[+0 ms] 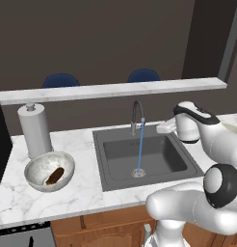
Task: Pick the onions from the sink and place them in one bowl. Place the sweet potato in the other bowl. Then turn off the sink faucet.
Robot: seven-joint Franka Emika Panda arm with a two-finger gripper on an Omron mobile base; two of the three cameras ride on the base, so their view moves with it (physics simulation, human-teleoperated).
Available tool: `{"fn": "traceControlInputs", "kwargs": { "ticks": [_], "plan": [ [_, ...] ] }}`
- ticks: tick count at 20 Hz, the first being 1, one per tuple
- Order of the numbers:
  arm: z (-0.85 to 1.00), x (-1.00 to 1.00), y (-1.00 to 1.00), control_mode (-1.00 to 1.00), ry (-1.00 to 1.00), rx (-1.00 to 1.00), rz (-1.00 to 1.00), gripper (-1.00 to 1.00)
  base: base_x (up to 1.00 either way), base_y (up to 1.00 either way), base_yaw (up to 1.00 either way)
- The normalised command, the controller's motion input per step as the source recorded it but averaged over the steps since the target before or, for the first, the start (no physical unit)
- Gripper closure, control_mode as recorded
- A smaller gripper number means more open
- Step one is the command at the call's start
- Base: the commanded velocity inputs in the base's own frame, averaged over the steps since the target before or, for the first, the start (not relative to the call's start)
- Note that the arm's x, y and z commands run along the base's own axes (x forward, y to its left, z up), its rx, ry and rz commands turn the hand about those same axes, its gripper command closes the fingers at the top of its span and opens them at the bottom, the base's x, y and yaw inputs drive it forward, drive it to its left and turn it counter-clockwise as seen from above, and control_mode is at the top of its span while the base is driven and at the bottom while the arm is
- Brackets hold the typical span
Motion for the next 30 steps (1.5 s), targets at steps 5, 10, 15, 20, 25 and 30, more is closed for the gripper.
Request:
{"fn": "traceControlInputs", "kwargs": {
  "ticks": [5,10,15,20,25,30],
  "plan": [
    [0.0,0.07,0.0,-1.0,0.0,0.0,-0.02,-1.0,0.0,0.0,0.0],
    [0.0,0.04,0.0,-1.0,0.0,0.0,-0.02,-1.0,0.0,0.0,0.0],
    [0.0,0.02,0.0,-1.0,0.0,0.0,-0.01,-1.0,0.0,0.0,0.0],
    [-0.05,0.04,0.0,-1.0,0.0,0.0,-0.01,-1.0,0.0,0.0,0.0],
    [-0.16,0.12,0.0,-1.0,0.0,0.0,0.0,-1.0,0.0,0.0,0.0],
    [-0.13,0.17,0.0,-1.0,0.0,0.0,0.0,-1.0,0.0,0.0,0.0]
  ]
}}
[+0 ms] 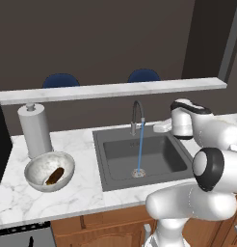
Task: Pick the onions from the sink and place them in one bowl. Place the sweet potato in the other bowl. Then turn off the sink faucet.
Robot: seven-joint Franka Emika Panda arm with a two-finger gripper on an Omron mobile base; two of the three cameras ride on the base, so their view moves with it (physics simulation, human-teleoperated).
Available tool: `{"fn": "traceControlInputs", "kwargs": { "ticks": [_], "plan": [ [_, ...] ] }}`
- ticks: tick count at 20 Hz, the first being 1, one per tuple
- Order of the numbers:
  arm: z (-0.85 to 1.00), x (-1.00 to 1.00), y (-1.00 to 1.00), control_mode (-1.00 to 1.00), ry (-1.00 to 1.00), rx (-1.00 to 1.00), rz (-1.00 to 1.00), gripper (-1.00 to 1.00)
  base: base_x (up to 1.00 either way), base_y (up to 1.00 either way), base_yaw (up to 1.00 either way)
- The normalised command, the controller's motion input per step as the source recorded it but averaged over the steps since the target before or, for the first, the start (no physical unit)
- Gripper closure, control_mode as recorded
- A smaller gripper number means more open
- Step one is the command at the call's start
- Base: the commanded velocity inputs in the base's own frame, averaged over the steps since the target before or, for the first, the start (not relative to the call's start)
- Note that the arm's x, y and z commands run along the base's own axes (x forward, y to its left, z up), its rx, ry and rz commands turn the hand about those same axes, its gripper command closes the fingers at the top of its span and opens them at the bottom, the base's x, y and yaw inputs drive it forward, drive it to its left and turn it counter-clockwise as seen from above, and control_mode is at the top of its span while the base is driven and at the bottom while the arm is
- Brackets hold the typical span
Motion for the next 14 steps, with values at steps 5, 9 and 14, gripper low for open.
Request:
{"fn": "traceControlInputs", "kwargs": {
  "ticks": [5,9,14],
  "plan": [
    [-0.09,0.12,0.0,-1.0,0.0,0.0,0.0,-1.0,0.0,0.0,0.0],
    [-0.09,0.1,0.0,-1.0,0.0,0.0,0.0,-1.0,0.0,0.0,0.0],
    [-0.05,0.09,0.0,-1.0,0.0,0.0,0.0,-1.0,0.0,0.0,0.0]
  ]
}}
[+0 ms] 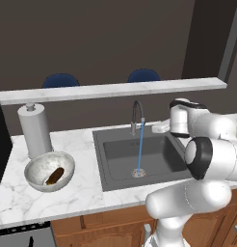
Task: Pick the onions from the sink and place them in one bowl. Place the sweet potato in the other bowl. Then turn off the sink faucet.
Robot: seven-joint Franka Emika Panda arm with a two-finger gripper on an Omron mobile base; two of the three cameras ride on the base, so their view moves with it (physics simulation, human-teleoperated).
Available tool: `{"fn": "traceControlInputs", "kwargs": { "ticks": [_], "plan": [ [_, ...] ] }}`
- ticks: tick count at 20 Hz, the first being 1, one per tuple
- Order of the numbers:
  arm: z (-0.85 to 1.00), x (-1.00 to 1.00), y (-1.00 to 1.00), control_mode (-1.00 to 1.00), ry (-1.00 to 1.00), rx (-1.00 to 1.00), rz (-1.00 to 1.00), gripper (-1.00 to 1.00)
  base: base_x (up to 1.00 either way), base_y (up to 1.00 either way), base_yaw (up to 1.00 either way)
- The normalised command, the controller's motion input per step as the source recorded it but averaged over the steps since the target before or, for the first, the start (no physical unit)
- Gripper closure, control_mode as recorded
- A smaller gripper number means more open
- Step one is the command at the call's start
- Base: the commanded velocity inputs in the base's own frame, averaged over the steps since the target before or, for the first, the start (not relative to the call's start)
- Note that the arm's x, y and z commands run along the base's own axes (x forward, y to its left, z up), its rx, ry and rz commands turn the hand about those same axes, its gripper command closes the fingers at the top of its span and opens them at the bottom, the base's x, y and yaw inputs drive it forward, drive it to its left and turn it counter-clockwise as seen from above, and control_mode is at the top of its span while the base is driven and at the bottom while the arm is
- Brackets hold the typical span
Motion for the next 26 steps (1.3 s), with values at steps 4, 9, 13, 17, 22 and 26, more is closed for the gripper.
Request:
{"fn": "traceControlInputs", "kwargs": {
  "ticks": [4,9,13,17,22,26],
  "plan": [
    [0.0,0.06,0.0,-1.0,0.0,0.04,0.0,-1.0,0.0,0.0,0.0],
    [0.0,0.06,0.0,-1.0,0.0,0.05,0.0,-1.0,0.0,0.0,0.0],
    [0.0,0.03,0.0,-1.0,0.0,0.03,0.0,-1.0,0.0,0.0,0.0],
    [0.0,0.03,0.0,-1.0,0.0,0.02,0.0,-1.0,0.0,0.0,0.0],
    [-0.06,0.06,0.0,-1.0,0.0,0.01,0.0,-1.0,0.0,0.0,0.0],
    [-0.09,0.13,0.0,-1.0,0.0,0.0,0.0,-1.0,0.0,0.0,0.0]
  ]
}}
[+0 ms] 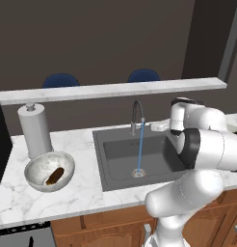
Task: Pick the onions from the sink and place them in one bowl. Place the sweet potato in the other bowl. Then turn off the sink faucet.
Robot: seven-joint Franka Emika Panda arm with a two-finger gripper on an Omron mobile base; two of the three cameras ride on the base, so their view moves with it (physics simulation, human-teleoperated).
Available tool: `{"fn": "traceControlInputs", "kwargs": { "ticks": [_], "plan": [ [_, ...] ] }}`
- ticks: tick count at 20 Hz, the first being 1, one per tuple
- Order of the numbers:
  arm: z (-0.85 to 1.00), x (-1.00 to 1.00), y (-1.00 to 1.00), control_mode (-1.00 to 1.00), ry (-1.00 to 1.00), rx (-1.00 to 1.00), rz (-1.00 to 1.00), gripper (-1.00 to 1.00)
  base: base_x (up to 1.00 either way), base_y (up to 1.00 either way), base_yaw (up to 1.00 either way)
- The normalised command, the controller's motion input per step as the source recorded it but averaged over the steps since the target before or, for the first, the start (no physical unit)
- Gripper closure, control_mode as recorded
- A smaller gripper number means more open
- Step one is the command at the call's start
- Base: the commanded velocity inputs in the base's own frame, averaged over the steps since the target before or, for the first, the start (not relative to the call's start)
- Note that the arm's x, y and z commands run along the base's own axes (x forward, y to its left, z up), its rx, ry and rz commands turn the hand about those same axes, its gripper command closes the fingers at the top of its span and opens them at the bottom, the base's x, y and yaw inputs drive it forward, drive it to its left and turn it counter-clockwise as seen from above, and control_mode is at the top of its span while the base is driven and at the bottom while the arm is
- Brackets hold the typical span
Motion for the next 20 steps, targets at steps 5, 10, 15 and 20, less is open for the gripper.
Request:
{"fn": "traceControlInputs", "kwargs": {
  "ticks": [5,10,15,20],
  "plan": [
    [-0.12,0.18,0.0,-1.0,0.0,0.0,0.0,-1.0,0.0,0.0,0.0],
    [-0.15,0.17,0.0,-1.0,0.0,0.02,0.0,-1.0,0.0,0.0,0.0],
    [-0.17,0.21,0.0,-1.0,0.0,0.03,0.0,-1.0,0.0,0.0,0.0],
    [-0.12,0.21,-0.01,-1.0,0.0,0.04,0.0,-1.0,0.0,0.0,0.0]
  ]
}}
